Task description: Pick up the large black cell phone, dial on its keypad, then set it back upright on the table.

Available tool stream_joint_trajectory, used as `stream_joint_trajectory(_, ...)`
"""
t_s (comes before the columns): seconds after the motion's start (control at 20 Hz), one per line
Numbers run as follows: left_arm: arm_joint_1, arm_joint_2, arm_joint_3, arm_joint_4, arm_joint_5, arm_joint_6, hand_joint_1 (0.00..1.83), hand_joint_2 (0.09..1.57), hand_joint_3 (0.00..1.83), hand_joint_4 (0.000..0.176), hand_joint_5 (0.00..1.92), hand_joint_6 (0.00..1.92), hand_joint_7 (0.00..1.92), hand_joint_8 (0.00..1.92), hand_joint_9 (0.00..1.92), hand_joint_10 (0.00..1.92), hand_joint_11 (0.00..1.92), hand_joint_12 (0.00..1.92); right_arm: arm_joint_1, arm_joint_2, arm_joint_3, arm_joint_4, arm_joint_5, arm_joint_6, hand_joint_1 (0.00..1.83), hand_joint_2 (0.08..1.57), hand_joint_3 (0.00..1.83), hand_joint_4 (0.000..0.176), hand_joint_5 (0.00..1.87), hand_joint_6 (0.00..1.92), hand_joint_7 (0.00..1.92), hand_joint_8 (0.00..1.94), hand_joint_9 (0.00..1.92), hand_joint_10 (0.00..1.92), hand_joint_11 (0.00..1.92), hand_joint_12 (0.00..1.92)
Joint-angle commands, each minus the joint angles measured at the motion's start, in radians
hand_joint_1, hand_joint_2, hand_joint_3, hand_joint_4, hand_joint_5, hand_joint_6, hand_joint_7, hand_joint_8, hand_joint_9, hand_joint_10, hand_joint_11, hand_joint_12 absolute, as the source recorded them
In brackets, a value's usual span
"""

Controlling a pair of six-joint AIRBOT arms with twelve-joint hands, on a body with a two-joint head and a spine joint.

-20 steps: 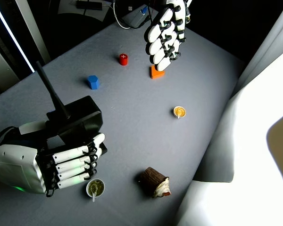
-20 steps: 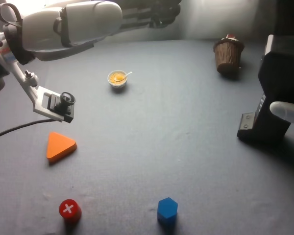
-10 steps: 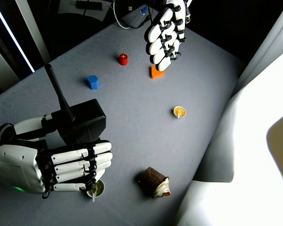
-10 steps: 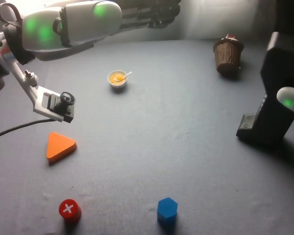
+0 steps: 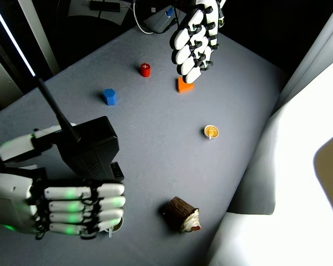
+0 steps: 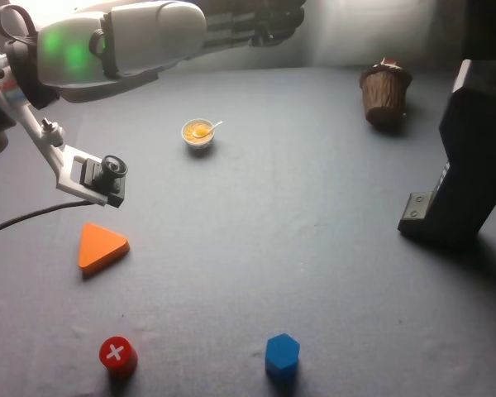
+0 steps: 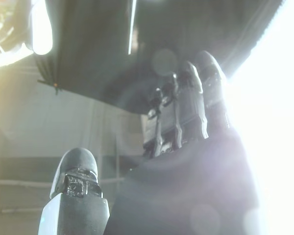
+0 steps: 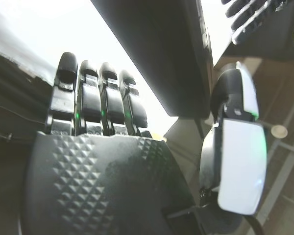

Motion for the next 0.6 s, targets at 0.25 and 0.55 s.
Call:
stream_joint_trajectory(0.25,-0.027,-0.006,-0.007,-0.065,-0.088,-0.008,0.0,1.16,0.0,0.011,0.14,0.01,0.21,0.01,0.18,0.01,0.0,0.36,-0.077,0.102,-0.097,0.004,0.19,0.003,0.14,0.83,0.0,0.058,0.0,0.0,0.0,0.0,0.0,0.0,0.0,0.0)
stream_joint_trajectory(0.55,-0.035,-0.025,-0.006,-0.062,-0.082,-0.009,0.0,1.17,0.0,0.009,0.17,0.0,0.24,0.01,0.2,0.01,0.0,0.41,-0.171,0.25,-0.238,0.005,0.243,0.001,0.0,0.84,0.0,0.049,0.0,0.0,0.0,0.0,0.0,0.0,0.0,0.0)
